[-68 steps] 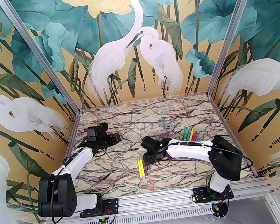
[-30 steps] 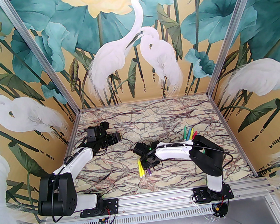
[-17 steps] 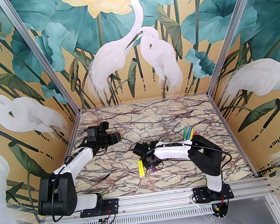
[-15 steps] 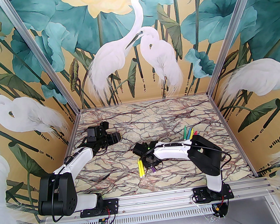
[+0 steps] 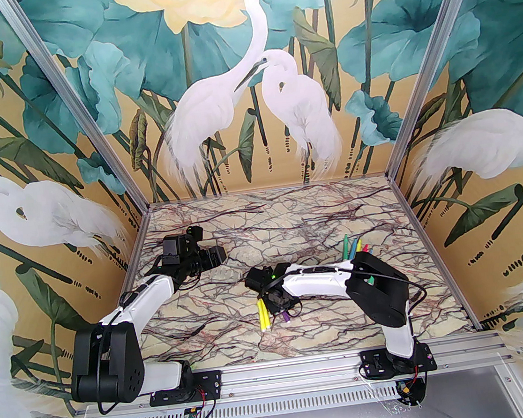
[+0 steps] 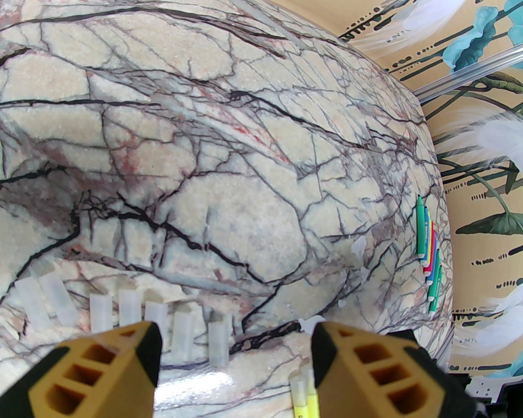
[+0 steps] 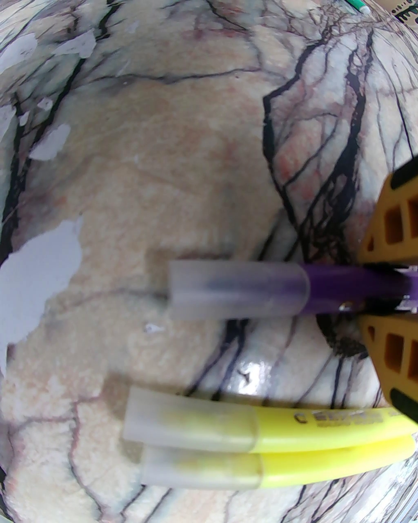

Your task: Open the pen caps

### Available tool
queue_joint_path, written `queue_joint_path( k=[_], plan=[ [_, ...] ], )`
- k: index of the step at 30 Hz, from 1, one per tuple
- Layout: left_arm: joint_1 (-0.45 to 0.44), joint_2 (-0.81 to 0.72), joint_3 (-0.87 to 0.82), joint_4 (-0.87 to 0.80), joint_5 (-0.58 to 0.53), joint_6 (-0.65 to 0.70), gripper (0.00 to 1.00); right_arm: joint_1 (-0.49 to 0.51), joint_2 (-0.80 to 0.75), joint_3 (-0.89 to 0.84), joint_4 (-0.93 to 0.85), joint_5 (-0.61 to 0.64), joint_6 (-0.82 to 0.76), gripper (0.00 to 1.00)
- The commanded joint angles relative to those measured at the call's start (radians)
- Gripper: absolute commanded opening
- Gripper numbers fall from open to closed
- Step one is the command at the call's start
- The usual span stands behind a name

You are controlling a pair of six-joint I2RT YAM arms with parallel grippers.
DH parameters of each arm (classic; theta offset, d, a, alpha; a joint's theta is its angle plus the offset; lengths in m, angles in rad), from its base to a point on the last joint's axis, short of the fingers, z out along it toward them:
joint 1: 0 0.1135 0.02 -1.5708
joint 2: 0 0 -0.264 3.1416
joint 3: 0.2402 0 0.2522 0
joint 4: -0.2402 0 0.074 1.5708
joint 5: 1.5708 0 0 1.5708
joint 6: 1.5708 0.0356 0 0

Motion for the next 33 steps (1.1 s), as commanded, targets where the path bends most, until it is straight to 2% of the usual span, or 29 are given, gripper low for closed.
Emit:
queue_joint_path(
  k=[1, 13, 19, 33],
  plan=[
    [-0.006, 0.018, -0.004, 0.023, 0.039, -0.018, 0.65, 0.002, 0.03, -0.015, 0.031, 0.029, -0.017, 0.18],
    [-0.054, 0.036, 0.019, 0.05, 0.117, -0.058, 0.65, -0.03, -0.214, -0.186, 0.261, -0.019, -0.088, 0.15],
    [-0.09, 0.058, 0.031, 0.114, 0.198, -0.118, 0.65, -0.06, -0.337, -0.276, 0.361, -0.034, -0.124, 0.14],
    [-0.25, 0.097, 0.078, 0.246, 0.309, -0.219, 0.63, -0.069, -0.483, -0.334, 0.517, -0.037, -0.207, 0.13]
  ],
)
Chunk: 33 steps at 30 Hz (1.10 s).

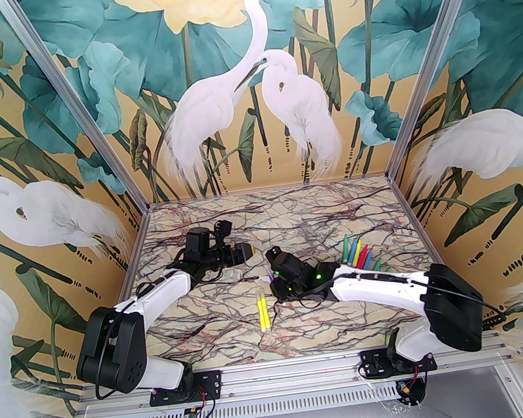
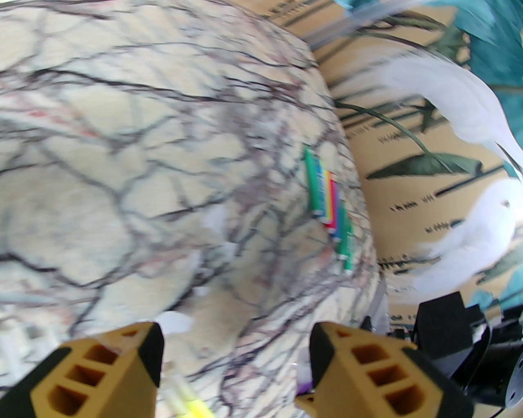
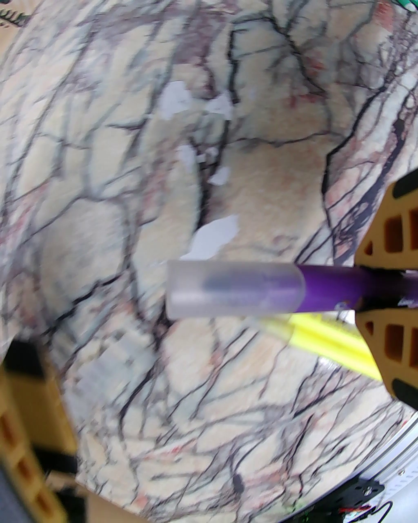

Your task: Open the pen caps

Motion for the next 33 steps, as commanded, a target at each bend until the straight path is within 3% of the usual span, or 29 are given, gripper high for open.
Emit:
queue_joint_path(
  k=[1, 22, 27, 33],
  plan=[
    [-0.025, 0.018, 0.033, 0.062, 0.058, -0.037, 0.63, 0.0, -0.034, -0.007, 0.055, 0.001, -0.036, 0.13],
    [-0.116, 0.067, 0.073, 0.083, 0.158, -0.033, 0.55, -0.008, -0.04, 0.046, 0.088, 0.049, -0.067, 0.12],
    [-0.122, 0.073, 0.077, 0.077, 0.163, -0.025, 0.5, -0.015, -0.036, 0.06, 0.092, 0.052, -0.074, 0.12],
    [-0.125, 0.081, 0.084, 0.07, 0.168, -0.024, 0.36, -0.02, -0.031, 0.067, 0.099, 0.053, -0.077, 0.12]
  ],
)
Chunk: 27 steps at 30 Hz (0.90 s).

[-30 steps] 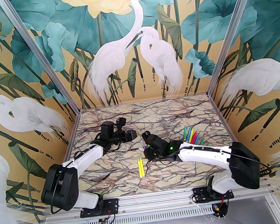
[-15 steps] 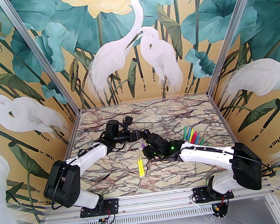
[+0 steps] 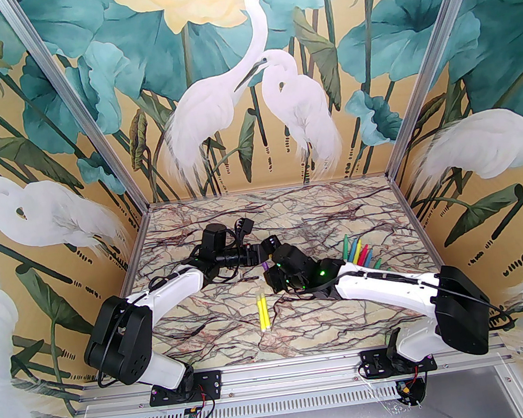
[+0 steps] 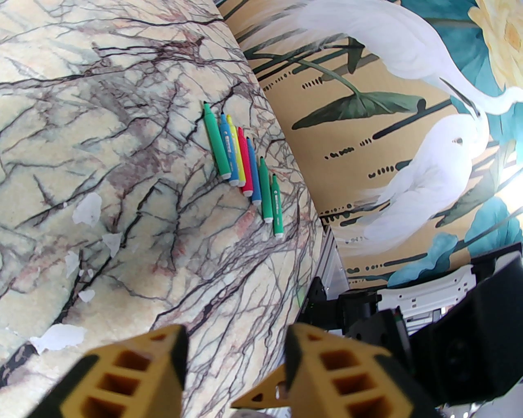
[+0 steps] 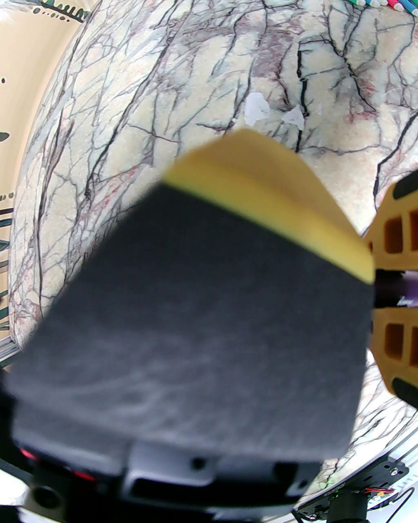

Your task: Open the pen caps

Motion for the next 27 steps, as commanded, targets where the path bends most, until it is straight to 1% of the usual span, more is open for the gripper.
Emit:
queue_joint_path(
  k=[1, 3, 6, 14, 17, 21, 22, 27],
  plan=[
    [-0.008, 0.02, 0.033, 0.0, 0.031, 0.012, 0.34, -0.007, -0.004, 0.031, 0.022, 0.016, -0.019, 0.12],
    [-0.008, 0.022, 0.035, -0.001, 0.031, 0.011, 0.29, -0.009, -0.003, 0.032, 0.026, 0.017, -0.021, 0.11],
    [-0.008, 0.025, 0.039, 0.0, 0.028, 0.007, 0.26, -0.012, 0.003, 0.034, 0.026, 0.013, -0.022, 0.12],
    [-0.007, 0.039, 0.047, 0.004, 0.022, 0.0, 0.2, -0.013, 0.016, 0.029, 0.023, 0.006, -0.02, 0.12],
    [-0.008, 0.043, 0.049, 0.01, 0.022, -0.006, 0.2, -0.013, 0.013, 0.026, 0.023, 0.003, -0.02, 0.11],
    [-0.008, 0.048, 0.054, 0.011, 0.02, -0.008, 0.15, -0.013, 0.011, 0.02, 0.024, 0.001, -0.02, 0.12],
    [-0.008, 0.049, 0.053, 0.013, 0.021, -0.011, 0.14, -0.013, 0.012, 0.018, 0.026, 0.003, -0.02, 0.13],
    [-0.008, 0.051, 0.057, 0.011, 0.027, -0.017, 0.11, -0.013, 0.015, 0.001, 0.046, 0.007, -0.017, 0.29]
  ],
)
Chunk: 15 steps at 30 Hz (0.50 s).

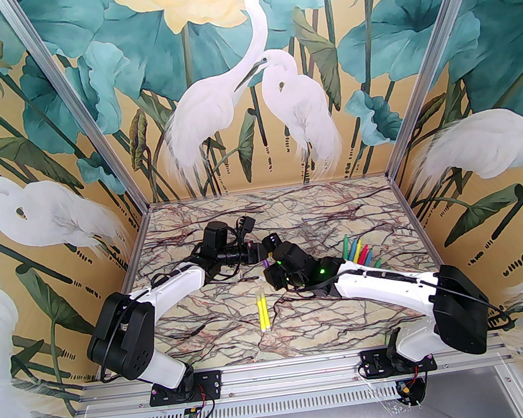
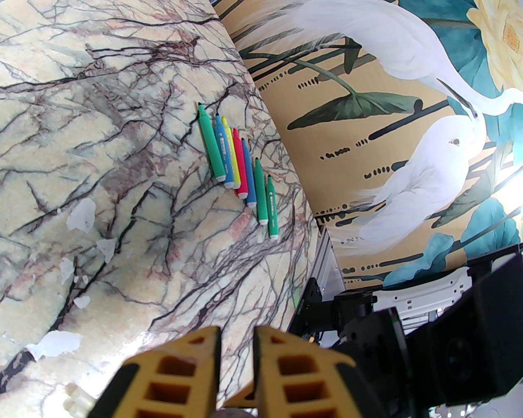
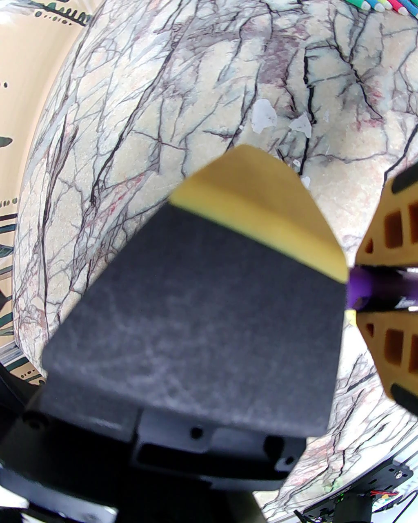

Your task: Open the pen caps

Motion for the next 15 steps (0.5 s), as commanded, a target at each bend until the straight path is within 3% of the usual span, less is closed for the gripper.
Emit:
queue_joint_path(
  k=[1, 15],
  plan=[
    [-0.006, 0.02, 0.028, 0.009, 0.012, -0.004, 0.11, 0.0, 0.008, -0.007, 0.045, 0.008, -0.006, 0.31],
    [-0.006, 0.023, 0.033, 0.073, 0.062, -0.076, 0.05, -0.001, 0.044, -0.021, 0.092, 0.004, 0.0, 0.33]
  ],
)
